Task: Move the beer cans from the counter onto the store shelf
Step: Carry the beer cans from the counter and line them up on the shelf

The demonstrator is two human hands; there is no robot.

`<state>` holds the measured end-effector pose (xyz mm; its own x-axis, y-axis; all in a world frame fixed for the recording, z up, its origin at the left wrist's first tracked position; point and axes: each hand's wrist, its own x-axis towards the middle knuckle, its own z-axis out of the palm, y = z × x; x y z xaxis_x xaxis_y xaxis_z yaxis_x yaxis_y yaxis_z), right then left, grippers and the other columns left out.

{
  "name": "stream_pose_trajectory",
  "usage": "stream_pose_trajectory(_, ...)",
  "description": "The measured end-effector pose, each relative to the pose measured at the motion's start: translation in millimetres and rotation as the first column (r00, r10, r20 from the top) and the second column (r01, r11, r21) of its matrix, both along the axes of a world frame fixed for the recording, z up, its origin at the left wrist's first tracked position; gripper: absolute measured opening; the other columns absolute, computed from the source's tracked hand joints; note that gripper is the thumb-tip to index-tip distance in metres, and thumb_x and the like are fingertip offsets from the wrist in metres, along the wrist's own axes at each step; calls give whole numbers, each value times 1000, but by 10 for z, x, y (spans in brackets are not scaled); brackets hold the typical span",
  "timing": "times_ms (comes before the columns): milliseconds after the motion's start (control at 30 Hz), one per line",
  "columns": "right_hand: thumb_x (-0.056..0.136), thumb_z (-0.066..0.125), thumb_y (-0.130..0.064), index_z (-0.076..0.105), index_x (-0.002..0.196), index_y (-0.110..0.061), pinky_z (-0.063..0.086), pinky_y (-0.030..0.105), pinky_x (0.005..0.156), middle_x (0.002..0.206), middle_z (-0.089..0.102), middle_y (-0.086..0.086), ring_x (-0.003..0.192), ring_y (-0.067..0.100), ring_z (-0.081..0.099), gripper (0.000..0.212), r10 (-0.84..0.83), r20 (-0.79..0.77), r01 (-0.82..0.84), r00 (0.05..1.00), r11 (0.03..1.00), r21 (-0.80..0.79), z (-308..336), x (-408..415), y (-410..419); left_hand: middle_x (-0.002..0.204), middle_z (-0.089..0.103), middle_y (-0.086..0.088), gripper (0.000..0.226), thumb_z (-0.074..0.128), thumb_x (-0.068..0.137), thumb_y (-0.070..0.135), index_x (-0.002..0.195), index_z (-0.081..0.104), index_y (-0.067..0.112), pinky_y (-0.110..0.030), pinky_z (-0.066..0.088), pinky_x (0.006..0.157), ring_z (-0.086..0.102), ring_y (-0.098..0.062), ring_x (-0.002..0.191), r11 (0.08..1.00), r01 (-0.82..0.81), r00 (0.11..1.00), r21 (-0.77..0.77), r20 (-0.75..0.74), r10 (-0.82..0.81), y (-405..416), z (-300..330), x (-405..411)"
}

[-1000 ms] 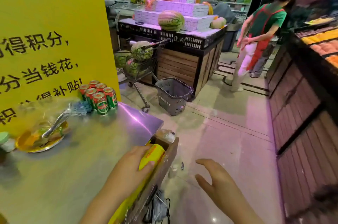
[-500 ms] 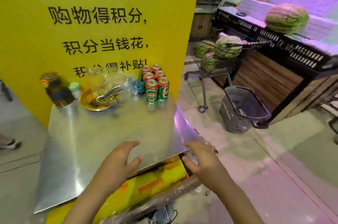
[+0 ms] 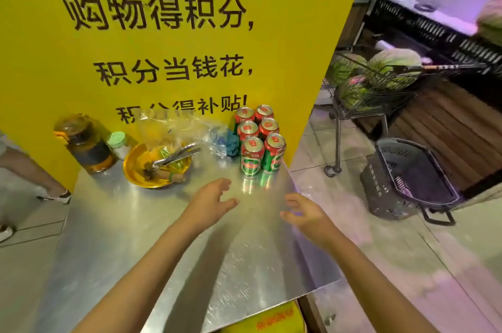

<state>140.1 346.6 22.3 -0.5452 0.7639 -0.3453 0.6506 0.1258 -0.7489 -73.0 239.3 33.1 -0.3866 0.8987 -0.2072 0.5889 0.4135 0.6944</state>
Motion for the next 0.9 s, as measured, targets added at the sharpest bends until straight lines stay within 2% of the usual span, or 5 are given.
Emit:
stream_pose_trajectory(200,73,75,-27,39,132,-9,44,40,98,132,50,11,120,27,50,71,-115,-90,111,989,993,-52,-181,-352,711,130,54,-11,60,70,80,24,131,44,7,-34,40,98,51,-26,119,999,-6,998,35,63,4,791,-66,-86)
stream_pose_trajectory(367,75,75,-9,29,141,-13,37,31,104,138,42,-3,125,11,41,81,-119,-243,121,963,993,-6,-187,-676,1188,117,60,-5,72,70,57,46,118,49,15,-42,48,92,57,-21,106,985,-161,983,61,100,154,1244,-354,-157)
stream_pose_trajectory(467,67,79,-22,21,143,-19,36,34,106,139,40,-4,128,10,38,96,-112,-243,119,964,993,15,-346,-794,1365,117,58,-4,80,70,51,48,120,45,16,-43,48,91,56,-22,108,954,-280,953,104,153,263,1409,-454,-45)
stream_pose_trajectory(633,73,76,-7,36,121,-29,47,12,86,119,55,-7,105,-2,56,67,-54,-331,61,942,998,12,-584,-895,1533,116,58,3,75,72,54,48,120,46,24,-41,49,88,56,-17,107,896,-394,911,205,216,351,1540,-532,66)
stream_pose_trajectory(900,58,86,-27,53,109,-30,51,26,84,108,62,-8,99,6,61,61,-39,-351,80,936,991,103,-708,-886,1564,107,63,6,51,77,65,26,109,52,24,-26,44,77,59,-13,98,844,-441,898,307,156,412,1504,-539,153)
